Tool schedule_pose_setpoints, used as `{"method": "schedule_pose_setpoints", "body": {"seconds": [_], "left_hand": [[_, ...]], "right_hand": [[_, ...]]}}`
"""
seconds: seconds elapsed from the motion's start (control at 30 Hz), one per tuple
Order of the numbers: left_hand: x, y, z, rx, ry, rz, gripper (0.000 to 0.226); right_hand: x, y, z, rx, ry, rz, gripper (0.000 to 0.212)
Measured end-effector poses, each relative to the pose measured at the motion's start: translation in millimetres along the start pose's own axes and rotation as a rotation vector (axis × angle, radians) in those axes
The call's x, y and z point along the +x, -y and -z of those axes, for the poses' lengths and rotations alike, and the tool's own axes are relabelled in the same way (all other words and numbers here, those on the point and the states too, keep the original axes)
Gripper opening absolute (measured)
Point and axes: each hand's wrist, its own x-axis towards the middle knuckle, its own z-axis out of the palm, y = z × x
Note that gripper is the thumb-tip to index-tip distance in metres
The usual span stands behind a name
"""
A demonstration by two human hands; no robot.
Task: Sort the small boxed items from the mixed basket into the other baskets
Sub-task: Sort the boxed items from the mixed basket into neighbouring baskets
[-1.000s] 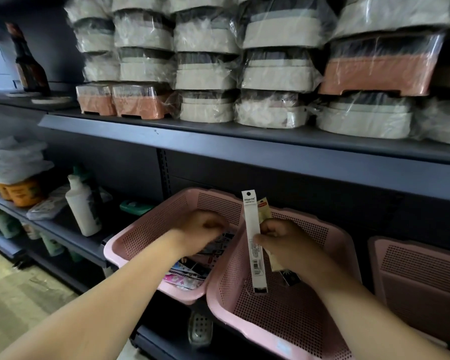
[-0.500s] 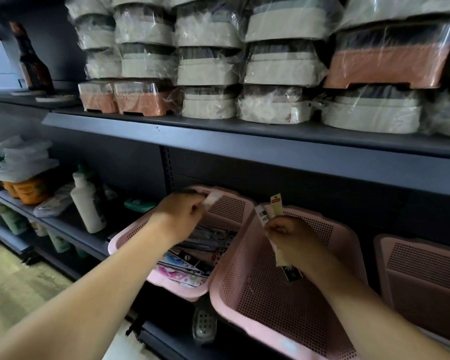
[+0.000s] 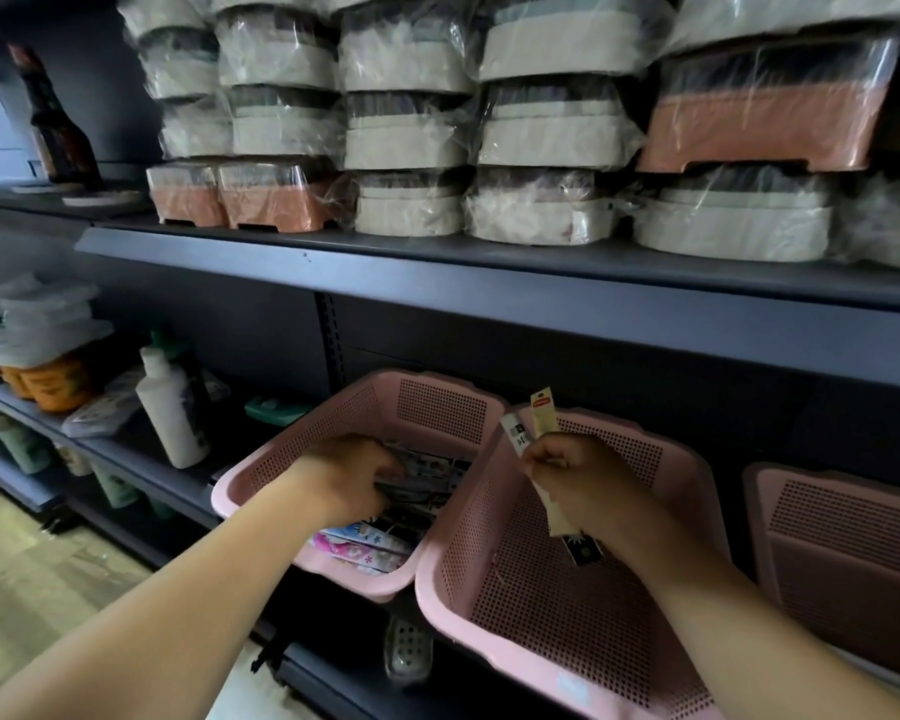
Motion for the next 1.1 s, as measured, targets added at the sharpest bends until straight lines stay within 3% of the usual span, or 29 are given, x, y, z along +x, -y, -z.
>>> {"method": "schedule_pose_setpoints", "body": {"seconds": [0.1,0.27,0.37,0.5,0.6,0.67,0.8,0.9,0.97,1.03,1.1], "left_hand": [[3,-21,3,-0.328,-0.111,-0.038,0.024],[-7,-80,17,-1.017,-0.080,-0.075,0.011],[-12,-98,21,-1.100,-0.149,-0.043,0.025],[-14,-104,23,-1.259,-0.138,0.005,0.016],[-13,-103,20,-1.154,-0.231,-0.029,0.021],[-10,-98,21,-1.145,-0.308,0.010,0.033],[0,-69,38,-1.189,-0.514,0.104,0.037],[-7,-39,47,-0.666,-0.640,0.038,0.018],[-12,-18,37,-0.228,-0.563,-0.003,0.023],[-11,-3,21,0.046,-0.279,-0.028,0.036],[-14,1,7,0.152,-0.015,-0.020,0.025]], "right_hand": [[1,1,-3,0.015,0.026,0.008,0.022],[-1,9,-13,0.152,0.095,0.063,0.030],[1,9,-17,0.147,0.095,0.104,0.032],[5,8,-15,0.125,0.041,0.121,0.028],[4,8,-17,0.090,0.045,0.158,0.027],[4,7,-18,0.117,0.020,0.154,0.034],[6,0,-14,0.151,-0.049,0.118,0.042],[5,-7,-9,0.110,-0.043,0.088,0.036],[5,-11,-6,0.093,-0.048,0.068,0.037],[5,-12,-4,0.075,-0.045,0.058,0.037],[4,-13,-3,0.050,-0.035,0.056,0.034]]}}
